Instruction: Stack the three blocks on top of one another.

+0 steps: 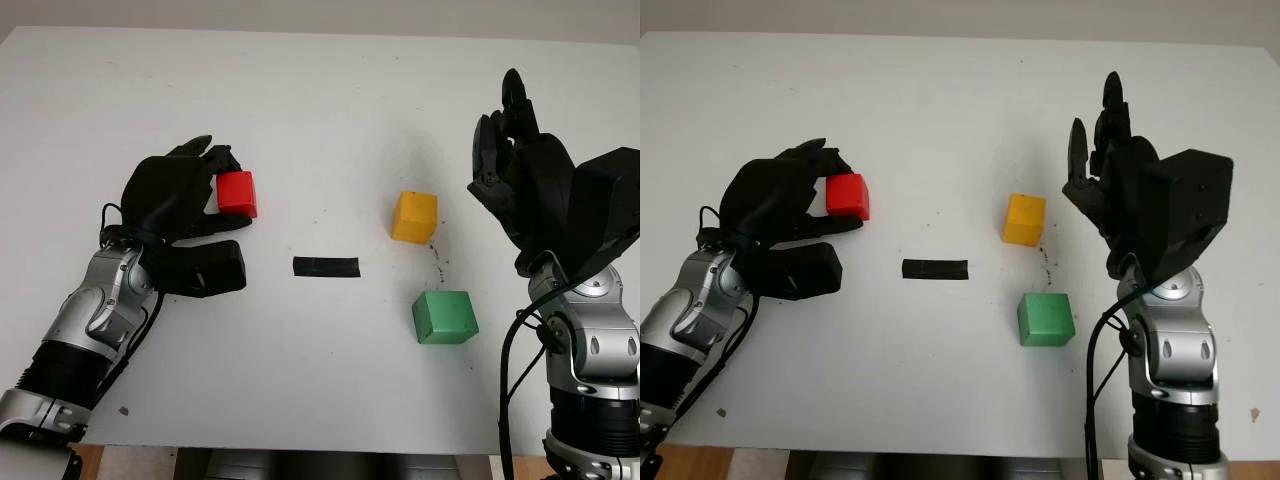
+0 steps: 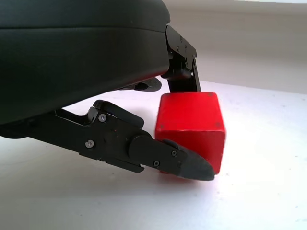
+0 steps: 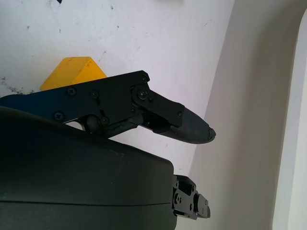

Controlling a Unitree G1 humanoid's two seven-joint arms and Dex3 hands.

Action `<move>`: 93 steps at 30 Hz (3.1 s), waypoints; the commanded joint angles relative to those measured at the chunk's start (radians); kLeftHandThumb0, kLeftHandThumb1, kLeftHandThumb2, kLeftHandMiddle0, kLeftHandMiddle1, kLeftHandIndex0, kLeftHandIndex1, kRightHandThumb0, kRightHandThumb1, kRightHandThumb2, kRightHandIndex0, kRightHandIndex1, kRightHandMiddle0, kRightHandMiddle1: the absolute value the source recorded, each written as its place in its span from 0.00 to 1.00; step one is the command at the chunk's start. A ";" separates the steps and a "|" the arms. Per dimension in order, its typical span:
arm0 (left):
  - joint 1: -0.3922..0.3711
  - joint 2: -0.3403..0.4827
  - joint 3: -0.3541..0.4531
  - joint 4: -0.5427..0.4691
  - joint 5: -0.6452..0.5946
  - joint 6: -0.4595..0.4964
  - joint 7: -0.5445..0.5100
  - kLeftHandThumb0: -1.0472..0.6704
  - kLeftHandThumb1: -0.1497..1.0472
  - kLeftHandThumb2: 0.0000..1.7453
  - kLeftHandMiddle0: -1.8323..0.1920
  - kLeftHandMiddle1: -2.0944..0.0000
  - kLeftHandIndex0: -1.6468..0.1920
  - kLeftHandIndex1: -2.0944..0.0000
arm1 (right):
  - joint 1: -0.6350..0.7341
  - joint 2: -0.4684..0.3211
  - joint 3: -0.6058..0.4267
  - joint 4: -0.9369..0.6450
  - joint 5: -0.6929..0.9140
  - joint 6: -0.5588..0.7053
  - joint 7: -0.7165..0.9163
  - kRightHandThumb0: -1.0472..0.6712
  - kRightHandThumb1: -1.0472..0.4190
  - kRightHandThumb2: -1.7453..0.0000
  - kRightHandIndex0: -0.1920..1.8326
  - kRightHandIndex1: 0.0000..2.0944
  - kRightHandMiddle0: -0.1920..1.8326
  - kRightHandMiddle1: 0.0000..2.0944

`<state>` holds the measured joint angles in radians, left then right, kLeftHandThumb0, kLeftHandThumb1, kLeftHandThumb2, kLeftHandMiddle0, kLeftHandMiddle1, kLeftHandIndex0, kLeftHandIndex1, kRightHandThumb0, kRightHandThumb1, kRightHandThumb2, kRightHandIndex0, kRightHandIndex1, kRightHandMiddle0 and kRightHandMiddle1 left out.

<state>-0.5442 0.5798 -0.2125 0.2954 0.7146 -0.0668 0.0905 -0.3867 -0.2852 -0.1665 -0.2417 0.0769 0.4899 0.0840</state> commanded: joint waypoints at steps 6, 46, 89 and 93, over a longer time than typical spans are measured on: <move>0.020 0.022 0.035 -0.070 -0.093 -0.014 -0.122 0.36 1.00 0.11 0.74 0.97 0.78 0.29 | 0.012 -0.001 -0.001 -0.036 0.000 0.015 -0.002 0.33 0.00 0.58 0.00 0.00 0.00 0.00; 0.105 -0.178 -0.129 -0.266 0.026 -0.107 -0.172 0.35 1.00 0.17 0.93 0.98 0.86 0.12 | 0.006 0.048 0.015 -0.078 -0.006 0.096 -0.048 0.30 0.00 0.64 0.00 0.00 0.00 0.00; 0.133 -0.142 -0.151 -0.416 0.188 0.092 -0.366 0.34 1.00 0.15 0.91 0.98 0.87 0.08 | 0.014 0.060 0.012 -0.069 -0.027 0.092 -0.036 0.29 0.00 0.65 0.00 0.00 0.00 0.00; 0.139 -0.141 -0.157 -0.428 0.190 0.107 -0.390 0.28 1.00 0.15 0.94 0.98 0.94 0.14 | 0.016 0.056 0.009 -0.065 -0.024 0.086 -0.031 0.29 0.00 0.65 0.00 0.00 0.00 0.00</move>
<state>-0.4332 0.4285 -0.3695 -0.1200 0.8998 0.0399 -0.2910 -0.3800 -0.2265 -0.1481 -0.2999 0.0473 0.5791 0.0523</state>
